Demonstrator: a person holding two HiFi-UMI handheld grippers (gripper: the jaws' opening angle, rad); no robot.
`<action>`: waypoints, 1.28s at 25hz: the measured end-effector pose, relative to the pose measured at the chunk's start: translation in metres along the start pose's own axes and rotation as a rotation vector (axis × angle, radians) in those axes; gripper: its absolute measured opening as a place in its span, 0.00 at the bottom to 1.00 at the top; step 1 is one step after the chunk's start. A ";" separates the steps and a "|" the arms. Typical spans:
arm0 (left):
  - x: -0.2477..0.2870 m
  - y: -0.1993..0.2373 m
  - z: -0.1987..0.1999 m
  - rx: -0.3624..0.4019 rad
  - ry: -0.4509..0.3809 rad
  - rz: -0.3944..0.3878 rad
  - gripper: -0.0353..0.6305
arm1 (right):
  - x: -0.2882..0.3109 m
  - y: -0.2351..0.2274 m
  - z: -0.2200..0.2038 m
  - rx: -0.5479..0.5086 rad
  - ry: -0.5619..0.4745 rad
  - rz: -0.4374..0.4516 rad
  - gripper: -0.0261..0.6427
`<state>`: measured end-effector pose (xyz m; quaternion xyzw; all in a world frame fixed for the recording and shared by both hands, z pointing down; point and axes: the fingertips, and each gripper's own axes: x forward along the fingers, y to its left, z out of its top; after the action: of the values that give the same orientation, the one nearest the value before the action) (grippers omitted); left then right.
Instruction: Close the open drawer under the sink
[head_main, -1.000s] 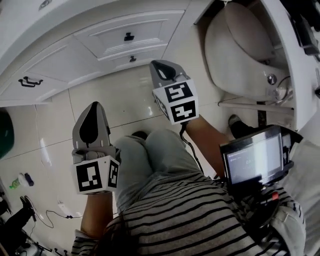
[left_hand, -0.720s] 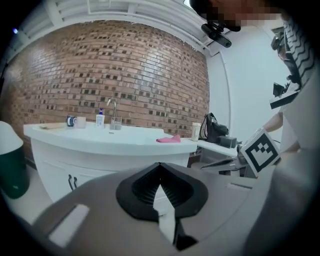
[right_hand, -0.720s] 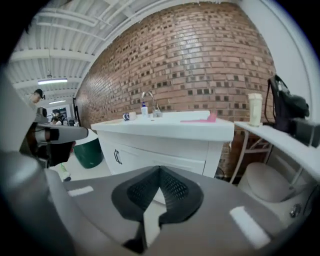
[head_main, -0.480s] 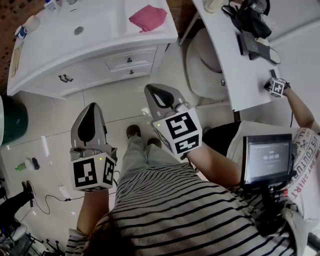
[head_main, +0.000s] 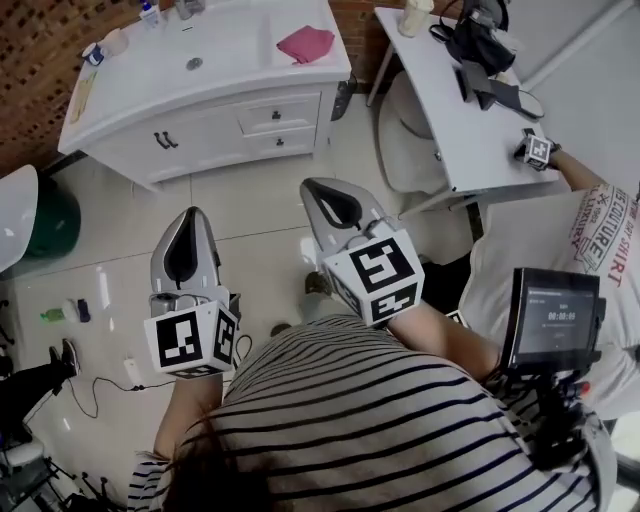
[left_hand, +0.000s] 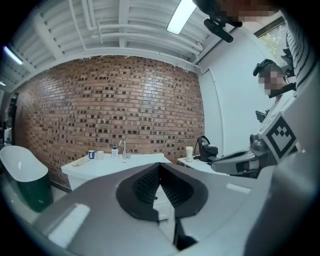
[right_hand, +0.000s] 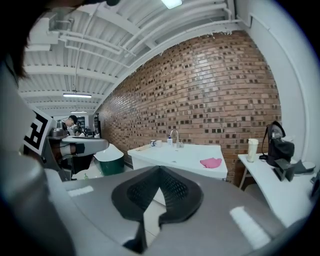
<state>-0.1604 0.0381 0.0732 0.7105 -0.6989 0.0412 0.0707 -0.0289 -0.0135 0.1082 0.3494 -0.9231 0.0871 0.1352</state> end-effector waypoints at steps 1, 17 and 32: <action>-0.013 0.001 -0.005 -0.007 0.002 -0.002 0.08 | -0.012 0.010 -0.002 0.002 -0.010 -0.005 0.03; -0.171 0.002 -0.048 -0.049 0.010 -0.099 0.08 | -0.129 0.146 -0.035 0.017 -0.070 -0.130 0.03; -0.171 -0.028 -0.044 -0.008 0.010 -0.105 0.08 | -0.135 0.143 -0.031 -0.011 -0.093 -0.077 0.03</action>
<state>-0.1339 0.2146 0.0882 0.7458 -0.6604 0.0382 0.0794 -0.0211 0.1840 0.0865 0.3874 -0.9147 0.0605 0.0974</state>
